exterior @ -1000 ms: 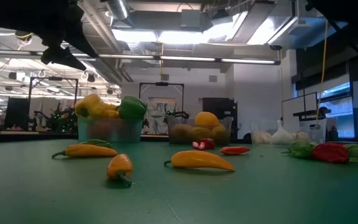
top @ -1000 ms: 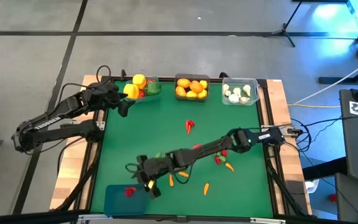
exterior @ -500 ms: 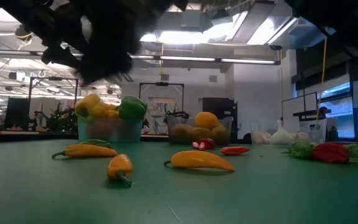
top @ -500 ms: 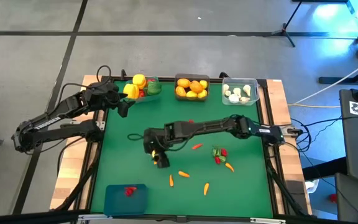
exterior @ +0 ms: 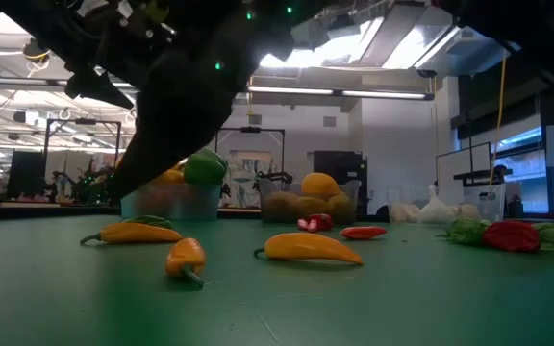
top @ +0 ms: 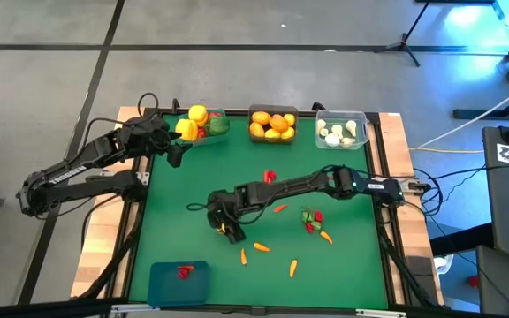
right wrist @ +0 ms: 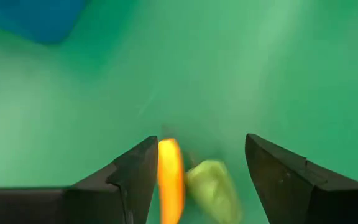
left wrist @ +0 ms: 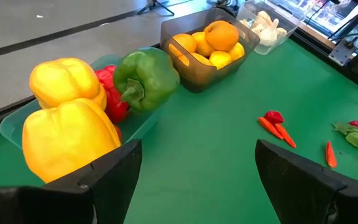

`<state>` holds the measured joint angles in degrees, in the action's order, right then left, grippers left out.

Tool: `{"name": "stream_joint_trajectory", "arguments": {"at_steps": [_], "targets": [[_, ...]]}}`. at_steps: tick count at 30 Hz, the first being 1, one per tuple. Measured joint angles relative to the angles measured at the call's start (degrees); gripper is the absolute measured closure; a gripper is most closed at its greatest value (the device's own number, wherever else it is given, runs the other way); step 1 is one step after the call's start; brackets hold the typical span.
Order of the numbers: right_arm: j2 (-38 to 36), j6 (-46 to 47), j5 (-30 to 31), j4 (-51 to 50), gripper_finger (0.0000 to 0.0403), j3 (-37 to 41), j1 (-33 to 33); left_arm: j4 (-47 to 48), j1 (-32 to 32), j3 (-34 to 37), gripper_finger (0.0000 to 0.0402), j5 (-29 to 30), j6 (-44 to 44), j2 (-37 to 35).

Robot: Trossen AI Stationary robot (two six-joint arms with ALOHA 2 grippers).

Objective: Sort produce into baskets
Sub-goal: Put the green chili pepper into the dark blue bin

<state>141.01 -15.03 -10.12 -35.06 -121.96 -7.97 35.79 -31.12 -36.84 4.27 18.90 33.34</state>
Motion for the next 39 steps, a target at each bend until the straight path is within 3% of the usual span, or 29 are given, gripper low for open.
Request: {"name": "stream_joint_trajectory", "arguments": {"at_steps": [5,24,28,39], "targets": [[0.0,0.0,2.4,1.3,0.0166,1.7,0.5,0.0,0.0,0.0,0.0093,0.0,-0.1,0.0],[2.1,2.4,0.3,-0.7,0.0171,1.5,0.9,0.1,0.0,0.0,0.0093,0.0,-1.3,0.0],[2.2,4.4,0.3,-1.0,0.0207,1.6,0.9,0.3,0.0,0.0,0.0093,0.0,-1.2,0.0],[2.2,6.2,0.6,-1.0,0.0360,1.6,0.9,1.4,0.0,0.0,0.0093,0.0,-1.1,0.0]]}}
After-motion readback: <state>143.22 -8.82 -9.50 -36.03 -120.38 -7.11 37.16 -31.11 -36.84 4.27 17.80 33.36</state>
